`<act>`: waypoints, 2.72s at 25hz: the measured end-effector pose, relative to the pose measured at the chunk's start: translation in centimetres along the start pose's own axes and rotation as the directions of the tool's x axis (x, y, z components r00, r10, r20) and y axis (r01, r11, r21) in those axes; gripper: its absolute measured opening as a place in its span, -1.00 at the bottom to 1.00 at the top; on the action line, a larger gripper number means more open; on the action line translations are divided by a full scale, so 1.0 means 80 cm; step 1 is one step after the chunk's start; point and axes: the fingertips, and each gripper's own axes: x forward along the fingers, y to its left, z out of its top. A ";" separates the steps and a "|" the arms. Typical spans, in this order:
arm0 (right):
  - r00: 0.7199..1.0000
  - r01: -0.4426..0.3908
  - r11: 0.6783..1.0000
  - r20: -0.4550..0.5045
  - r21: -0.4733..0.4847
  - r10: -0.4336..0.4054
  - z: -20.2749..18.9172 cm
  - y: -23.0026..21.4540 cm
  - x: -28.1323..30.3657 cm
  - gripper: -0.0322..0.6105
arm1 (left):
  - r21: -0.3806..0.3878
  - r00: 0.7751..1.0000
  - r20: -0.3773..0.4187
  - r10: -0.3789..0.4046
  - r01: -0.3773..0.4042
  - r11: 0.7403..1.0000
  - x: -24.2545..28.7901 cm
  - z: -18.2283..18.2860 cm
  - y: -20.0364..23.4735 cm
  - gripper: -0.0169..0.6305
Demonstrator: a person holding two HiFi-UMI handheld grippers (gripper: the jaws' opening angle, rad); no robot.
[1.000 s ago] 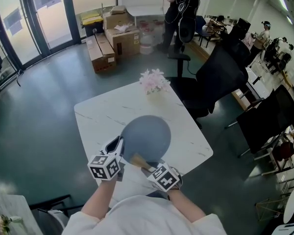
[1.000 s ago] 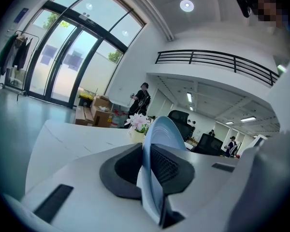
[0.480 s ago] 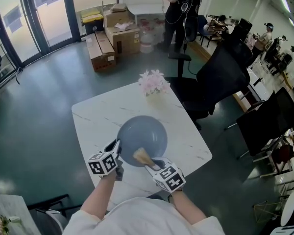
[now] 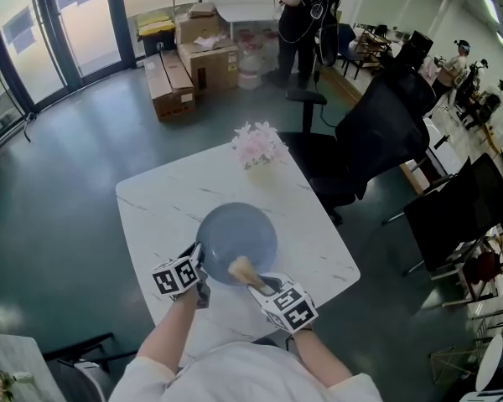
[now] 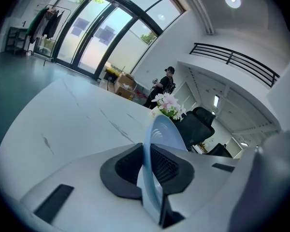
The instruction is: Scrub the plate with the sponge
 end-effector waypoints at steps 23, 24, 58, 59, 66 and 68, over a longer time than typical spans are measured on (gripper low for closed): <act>0.999 -0.035 0.999 -0.031 0.023 0.036 -0.013 -0.028 0.017 -0.52 | -0.042 0.983 -0.131 0.131 -0.138 0.990 0.046 -0.033 0.044 -0.81; 0.999 -0.035 0.999 -0.031 0.024 0.036 -0.012 -0.029 0.017 -0.52 | -0.040 0.982 -0.135 0.133 -0.140 0.989 0.047 -0.034 0.044 -0.81; 1.000 0.013 1.000 0.015 0.026 -0.014 -0.003 -0.011 -0.006 -0.52 | 0.030 0.996 -0.075 0.050 -0.048 0.998 0.009 -0.007 0.028 -0.45; 1.000 0.017 0.999 0.018 0.028 -0.018 -0.003 -0.010 -0.007 -0.52 | 0.034 0.996 -0.071 0.045 -0.043 0.999 0.006 -0.006 0.025 -0.46; 0.998 0.046 0.998 0.044 0.051 -0.048 -0.004 -0.002 -0.016 -0.52 | 0.083 0.998 -0.056 -0.027 0.031 0.996 -0.010 -0.006 0.003 -0.61; 0.997 0.055 0.997 0.048 0.058 -0.058 -0.005 0.000 -0.019 -0.52 | 0.123 0.997 -0.053 -0.053 0.059 0.991 -0.016 -0.006 -0.008 -0.69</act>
